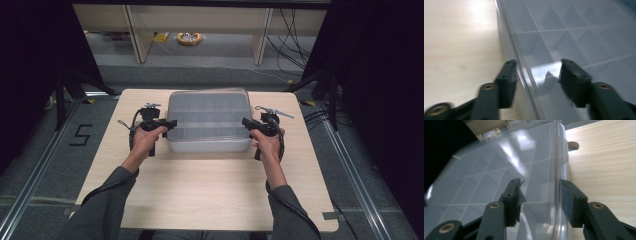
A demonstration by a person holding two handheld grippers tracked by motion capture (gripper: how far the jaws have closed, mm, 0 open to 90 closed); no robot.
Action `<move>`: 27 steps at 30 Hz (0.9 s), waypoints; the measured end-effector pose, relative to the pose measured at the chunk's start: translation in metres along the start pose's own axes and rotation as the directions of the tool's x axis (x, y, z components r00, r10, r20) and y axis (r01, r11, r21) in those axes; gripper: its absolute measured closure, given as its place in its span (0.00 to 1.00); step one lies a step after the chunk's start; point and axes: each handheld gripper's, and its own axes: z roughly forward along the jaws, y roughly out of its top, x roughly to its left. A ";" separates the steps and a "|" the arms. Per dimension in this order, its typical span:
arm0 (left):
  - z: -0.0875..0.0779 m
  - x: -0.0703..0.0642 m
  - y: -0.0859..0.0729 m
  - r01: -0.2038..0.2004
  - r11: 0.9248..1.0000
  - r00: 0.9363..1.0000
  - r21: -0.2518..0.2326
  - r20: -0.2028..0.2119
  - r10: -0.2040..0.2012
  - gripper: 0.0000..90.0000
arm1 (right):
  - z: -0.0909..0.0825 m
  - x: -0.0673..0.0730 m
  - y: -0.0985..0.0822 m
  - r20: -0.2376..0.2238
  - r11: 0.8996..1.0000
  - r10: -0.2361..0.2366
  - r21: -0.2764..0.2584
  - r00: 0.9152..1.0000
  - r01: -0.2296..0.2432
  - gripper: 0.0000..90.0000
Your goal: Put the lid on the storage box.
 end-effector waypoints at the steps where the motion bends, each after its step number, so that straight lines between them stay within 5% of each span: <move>1: 0.000 -0.002 0.001 -0.006 1.000 1.000 0.002 -0.015 0.006 0.56 | -0.001 0.000 0.001 0.006 1.000 -0.014 0.013 1.000 0.013 0.60; 2: 0.000 -0.004 0.001 -0.023 1.000 1.000 0.010 -0.019 0.023 0.56 | 0.000 0.001 0.001 0.009 0.999 -0.037 0.008 0.999 0.036 0.59; 4: -0.002 -0.003 0.002 -0.054 0.998 0.998 0.031 -0.025 0.054 0.56 | -0.001 0.001 0.001 0.008 1.000 -0.009 0.016 1.000 0.009 0.59; 12: 0.000 -0.002 0.000 0.000 1.000 1.000 0.006 -0.006 0.000 0.56 | -0.001 0.002 0.002 0.014 0.999 -0.022 0.025 1.000 0.021 0.57; 13: 0.000 -0.001 0.000 0.000 1.000 1.000 0.010 -0.005 0.000 0.56 | -0.001 -0.001 0.002 0.043 0.997 -0.082 0.009 0.996 0.081 0.58; 14: -0.002 0.001 0.000 -0.031 0.999 0.999 0.039 -0.005 0.031 0.56 | -0.004 0.003 0.003 0.067 0.997 -0.074 0.016 0.995 0.073 0.59; 16: 0.000 0.000 0.000 0.005 1.000 1.000 0.015 0.001 -0.005 0.56 | -0.007 0.002 0.006 0.045 0.998 -0.065 0.015 0.997 0.065 0.61; 19: 0.000 0.000 0.000 0.009 1.000 1.000 0.016 0.000 -0.009 0.57 | -0.011 -0.001 0.010 0.041 0.992 -0.129 0.012 0.991 0.128 0.62; 21: -0.001 0.000 0.000 0.008 1.000 1.000 0.017 0.000 -0.008 0.57 | -0.014 0.001 0.010 0.040 0.997 -0.081 0.015 0.996 0.081 0.63; 23: -0.002 0.002 0.000 -0.009 0.999 1.000 0.041 0.005 0.009 0.57 | -0.015 -0.001 0.010 0.029 0.996 -0.087 0.018 0.996 0.087 0.64; 27: -0.001 0.000 0.000 0.026 0.999 1.000 0.018 0.003 -0.026 0.57 | -0.015 -0.006 0.007 0.030 0.994 -0.109 0.021 0.994 0.108 0.65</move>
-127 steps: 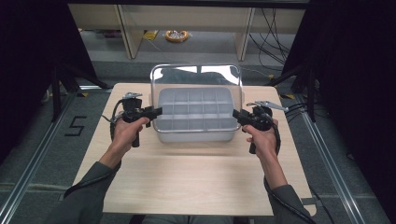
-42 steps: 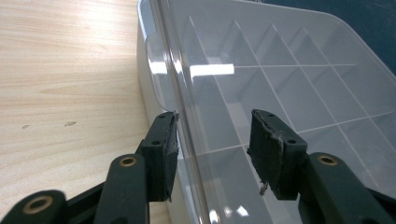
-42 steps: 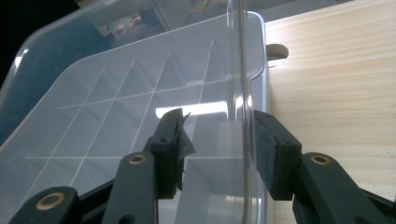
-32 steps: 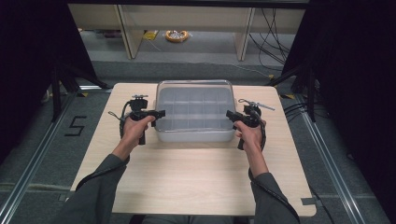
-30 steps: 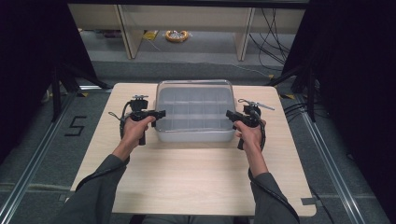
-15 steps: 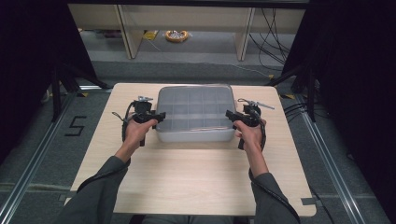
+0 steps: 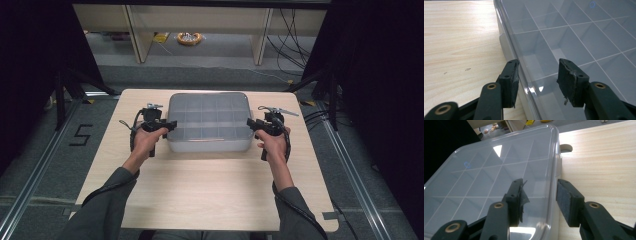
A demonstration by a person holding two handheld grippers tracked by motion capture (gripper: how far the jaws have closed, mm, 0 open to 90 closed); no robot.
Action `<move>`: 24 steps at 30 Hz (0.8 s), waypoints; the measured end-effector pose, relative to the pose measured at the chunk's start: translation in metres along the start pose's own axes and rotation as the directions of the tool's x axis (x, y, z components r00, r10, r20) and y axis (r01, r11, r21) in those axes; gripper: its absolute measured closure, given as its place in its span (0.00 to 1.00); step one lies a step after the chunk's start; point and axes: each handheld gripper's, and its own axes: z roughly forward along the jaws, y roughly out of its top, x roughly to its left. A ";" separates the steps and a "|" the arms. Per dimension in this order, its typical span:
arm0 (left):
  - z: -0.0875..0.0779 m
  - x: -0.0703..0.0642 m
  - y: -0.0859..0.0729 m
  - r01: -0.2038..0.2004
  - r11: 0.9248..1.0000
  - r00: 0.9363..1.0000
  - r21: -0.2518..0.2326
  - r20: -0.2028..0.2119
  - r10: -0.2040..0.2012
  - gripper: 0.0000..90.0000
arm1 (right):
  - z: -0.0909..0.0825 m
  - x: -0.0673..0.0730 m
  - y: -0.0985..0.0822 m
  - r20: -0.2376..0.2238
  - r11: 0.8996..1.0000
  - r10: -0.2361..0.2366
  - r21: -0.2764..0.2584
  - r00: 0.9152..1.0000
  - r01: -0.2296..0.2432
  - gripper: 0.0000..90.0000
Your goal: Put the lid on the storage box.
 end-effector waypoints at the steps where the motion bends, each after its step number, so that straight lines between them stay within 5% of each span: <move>1: 0.000 0.000 0.000 0.008 1.000 1.000 -0.003 -0.001 -0.008 0.57 | 0.000 0.001 -0.001 -0.001 1.000 0.022 0.007 1.000 -0.022 0.66; 6: -0.002 0.001 -0.001 0.077 0.997 0.996 0.001 0.043 -0.077 0.50 | -0.001 0.000 -0.004 -0.011 1.000 0.021 0.011 1.000 -0.021 0.66; 9: -0.008 -0.002 0.000 0.059 0.998 0.997 -0.014 0.055 -0.058 0.47 | -0.006 0.001 -0.004 -0.028 1.000 0.027 0.004 0.999 -0.026 0.66; 10: -0.012 -0.004 0.002 0.057 0.998 0.996 -0.023 0.069 -0.056 0.46 | -0.007 -0.002 -0.004 -0.033 1.000 -0.012 -0.009 0.999 0.012 0.65; 14: -0.022 -0.010 0.005 0.040 0.998 0.996 -0.041 0.083 -0.037 0.44 | -0.013 -0.002 -0.005 -0.036 0.999 -0.034 -0.014 0.999 0.034 0.64; 16: -0.026 -0.013 0.005 0.033 0.998 0.996 -0.049 0.086 -0.029 0.43 | -0.016 0.001 -0.007 -0.040 1.000 0.015 -0.006 0.999 -0.016 0.64; 19: -0.030 -0.013 0.004 0.029 0.998 0.995 -0.051 0.093 -0.024 0.43 | -0.017 -0.004 -0.009 -0.044 1.000 -0.027 -0.013 0.999 0.027 0.63; 24: -0.046 -0.015 -0.004 0.024 0.998 0.991 -0.062 0.135 -0.015 0.41 | -0.024 -0.008 -0.016 -0.057 1.000 0.029 -0.003 0.998 -0.029 0.61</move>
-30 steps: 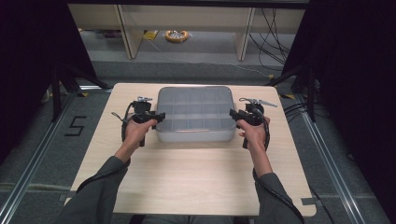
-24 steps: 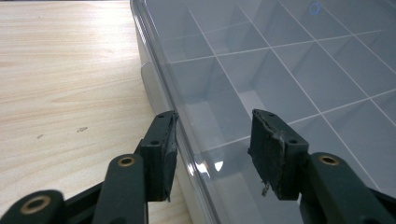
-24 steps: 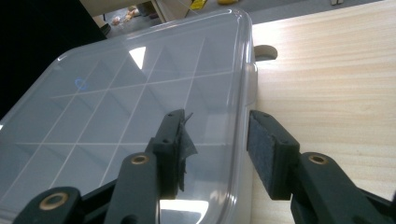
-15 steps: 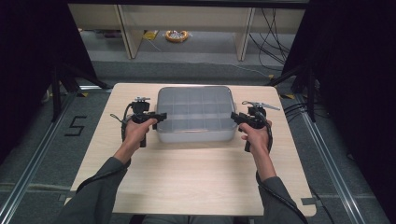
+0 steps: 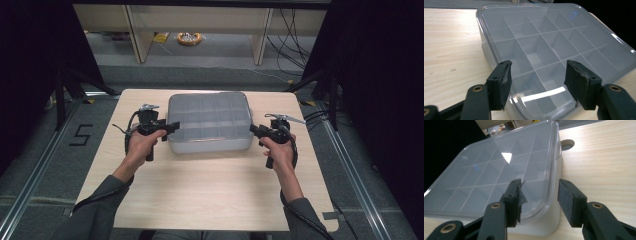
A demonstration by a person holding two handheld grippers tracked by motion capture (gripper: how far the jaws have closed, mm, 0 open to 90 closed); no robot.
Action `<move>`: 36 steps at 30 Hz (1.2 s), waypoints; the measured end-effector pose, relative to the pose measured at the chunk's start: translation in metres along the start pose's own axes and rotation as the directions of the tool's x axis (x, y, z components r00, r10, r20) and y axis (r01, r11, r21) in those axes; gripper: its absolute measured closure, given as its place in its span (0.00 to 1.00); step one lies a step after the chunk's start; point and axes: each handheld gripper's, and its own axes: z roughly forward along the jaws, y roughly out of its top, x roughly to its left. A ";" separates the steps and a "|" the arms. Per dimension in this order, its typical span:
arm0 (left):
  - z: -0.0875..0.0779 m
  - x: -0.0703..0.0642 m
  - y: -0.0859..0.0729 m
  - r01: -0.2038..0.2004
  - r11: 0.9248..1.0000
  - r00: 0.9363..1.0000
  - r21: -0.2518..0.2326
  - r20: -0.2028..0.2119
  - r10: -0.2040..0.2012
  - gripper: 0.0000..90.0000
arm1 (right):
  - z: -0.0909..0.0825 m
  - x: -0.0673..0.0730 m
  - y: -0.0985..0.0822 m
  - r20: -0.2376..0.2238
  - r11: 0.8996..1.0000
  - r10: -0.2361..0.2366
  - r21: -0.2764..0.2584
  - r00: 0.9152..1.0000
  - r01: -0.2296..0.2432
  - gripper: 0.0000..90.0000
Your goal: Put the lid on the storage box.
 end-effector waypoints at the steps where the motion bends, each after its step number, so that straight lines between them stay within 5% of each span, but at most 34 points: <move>1: -0.005 0.000 -0.003 -0.012 1.000 1.000 0.003 0.009 0.012 0.41 | 0.000 -0.004 -0.001 -0.010 1.000 -0.029 -0.012 1.000 0.029 0.60; 2: -0.008 -0.001 -0.006 -0.010 1.000 1.000 -0.004 0.023 0.010 0.40 | -0.004 -0.001 -0.003 -0.022 1.000 0.019 0.000 1.000 -0.019 0.60; 4: -0.018 -0.004 -0.013 -0.026 1.000 0.999 -0.005 0.043 0.026 0.40 | -0.006 -0.003 -0.007 -0.023 1.000 0.020 0.003 1.000 -0.020 0.59; 5: -0.022 -0.005 -0.016 -0.030 1.000 0.998 -0.004 0.048 0.030 0.39 | -0.007 -0.008 -0.009 -0.036 1.000 -0.018 -0.014 0.999 0.018 0.58; 8: -0.035 -0.010 -0.029 -0.058 0.998 0.995 -0.003 0.082 0.058 0.39 | -0.011 -0.010 -0.015 -0.049 1.000 -0.008 -0.011 0.999 0.008 0.57; 9: -0.037 -0.012 -0.033 -0.060 0.998 0.994 -0.004 0.094 0.060 0.39 | -0.012 -0.008 -0.017 -0.036 1.000 0.030 -0.005 0.999 -0.030 0.57; 10: -0.041 -0.013 -0.038 -0.065 0.998 0.992 -0.002 0.105 0.065 0.39 | -0.012 -0.012 -0.018 -0.037 1.000 -0.012 -0.014 0.999 0.012 0.57; 13: -0.048 -0.016 -0.050 -0.067 0.998 0.990 0.001 0.123 0.066 0.39 | -0.016 -0.013 -0.023 -0.051 1.000 -0.003 -0.023 0.999 0.001 0.56; 14: -0.049 -0.017 -0.052 -0.073 0.997 0.989 0.000 0.129 0.072 0.38 | -0.020 -0.007 -0.025 -0.055 0.998 0.063 0.003 0.996 -0.063 0.55; 17: -0.052 -0.020 -0.062 -0.086 0.996 0.986 0.010 0.147 0.084 0.38 | -0.023 -0.007 -0.028 -0.047 0.999 0.047 -0.002 0.998 -0.047 0.54; 18: -0.053 -0.021 -0.064 -0.090 0.996 0.984 0.013 0.154 0.086 0.37 | -0.027 -0.004 -0.028 -0.060 0.997 0.075 0.020 0.995 -0.074 0.54; 22: -0.054 -0.025 -0.070 -0.105 0.994 0.981 0.021 0.164 0.100 0.36 | -0.028 -0.003 -0.030 -0.059 1.000 0.030 -0.001 0.998 -0.030 0.53; 36: -0.050 -0.023 -0.086 -0.119 0.992 0.976 0.038 0.187 0.110 0.27 | -0.035 0.007 -0.037 -0.064 1.000 0.025 0.013 0.998 -0.024 0.43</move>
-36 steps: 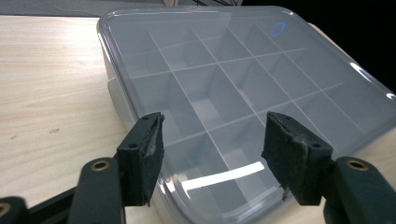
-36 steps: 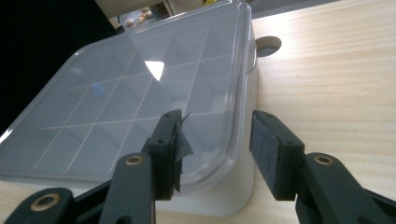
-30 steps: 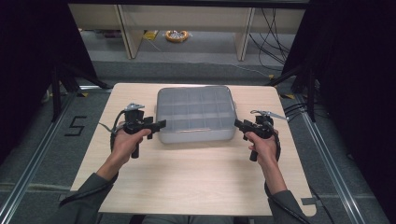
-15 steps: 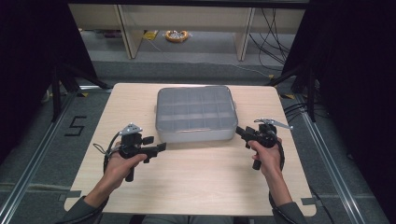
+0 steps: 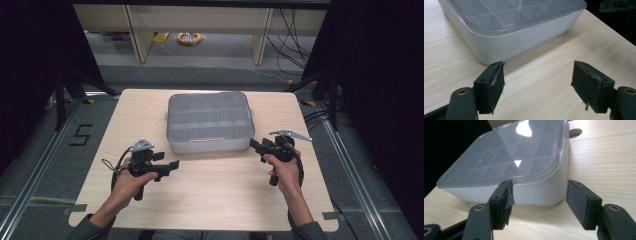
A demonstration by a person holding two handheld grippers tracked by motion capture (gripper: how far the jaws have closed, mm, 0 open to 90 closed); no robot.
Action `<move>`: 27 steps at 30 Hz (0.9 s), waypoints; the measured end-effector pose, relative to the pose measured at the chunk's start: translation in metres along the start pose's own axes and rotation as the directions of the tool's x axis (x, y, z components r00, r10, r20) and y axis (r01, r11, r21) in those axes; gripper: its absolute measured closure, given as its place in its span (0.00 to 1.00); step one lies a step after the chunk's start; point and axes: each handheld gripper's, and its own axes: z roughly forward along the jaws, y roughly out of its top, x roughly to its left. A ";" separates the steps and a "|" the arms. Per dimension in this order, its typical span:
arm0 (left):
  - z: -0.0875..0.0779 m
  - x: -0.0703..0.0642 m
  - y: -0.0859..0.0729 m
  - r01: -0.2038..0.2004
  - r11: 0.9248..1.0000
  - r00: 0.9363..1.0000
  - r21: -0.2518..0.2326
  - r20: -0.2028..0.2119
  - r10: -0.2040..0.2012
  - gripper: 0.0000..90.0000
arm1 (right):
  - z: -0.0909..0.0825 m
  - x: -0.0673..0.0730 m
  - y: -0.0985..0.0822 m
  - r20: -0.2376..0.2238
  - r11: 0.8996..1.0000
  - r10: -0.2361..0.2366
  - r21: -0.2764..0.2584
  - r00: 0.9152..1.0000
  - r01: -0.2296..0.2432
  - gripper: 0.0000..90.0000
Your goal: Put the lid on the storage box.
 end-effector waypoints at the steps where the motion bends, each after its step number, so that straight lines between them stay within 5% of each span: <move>1: 0.000 0.000 0.000 0.000 1.000 1.000 0.000 0.000 0.000 0.27 | -0.001 0.000 0.000 -0.004 1.000 -0.004 -0.001 1.000 0.004 0.43; 9: 0.002 -0.005 -0.010 -0.023 1.000 1.000 0.018 0.005 0.023 0.26 | -0.006 0.003 -0.002 -0.005 1.000 -0.008 0.002 1.000 0.008 0.40; 12: 0.002 -0.006 -0.012 -0.020 1.000 1.000 0.015 0.016 0.020 0.26 | -0.006 0.003 -0.004 0.003 0.999 -0.043 -0.013 0.999 0.043 0.39; 15: 0.001 -0.008 -0.014 -0.024 1.000 1.000 0.017 0.018 0.024 0.25 | -0.010 0.006 -0.006 -0.009 1.000 -0.018 0.006 1.000 0.018 0.38; 17: 0.000 -0.009 -0.016 -0.029 0.999 0.999 0.016 0.021 0.029 0.25 | -0.010 0.005 -0.009 -0.002 0.998 -0.070 -0.008 0.998 0.070 0.38; 20: -0.001 -0.010 -0.018 -0.028 0.999 0.999 0.019 0.022 0.028 0.25 | -0.016 0.009 -0.011 -0.008 0.998 -0.055 0.017 0.998 0.055 0.37; 22: -0.003 -0.011 -0.021 -0.032 0.999 0.999 0.025 0.028 0.032 0.25 | -0.018 0.008 -0.014 0.003 0.995 -0.102 0.010 0.995 0.102 0.37; 24: -0.004 -0.012 -0.022 -0.034 0.999 0.999 0.027 0.027 0.034 0.24 | -0.021 0.010 -0.015 -0.010 0.997 -0.076 0.027 0.997 0.076 0.36; 27: -0.006 -0.015 -0.027 -0.041 0.999 0.999 0.031 0.032 0.040 0.24 | -0.024 0.011 -0.021 -0.008 0.994 -0.112 0.017 0.994 0.112 0.35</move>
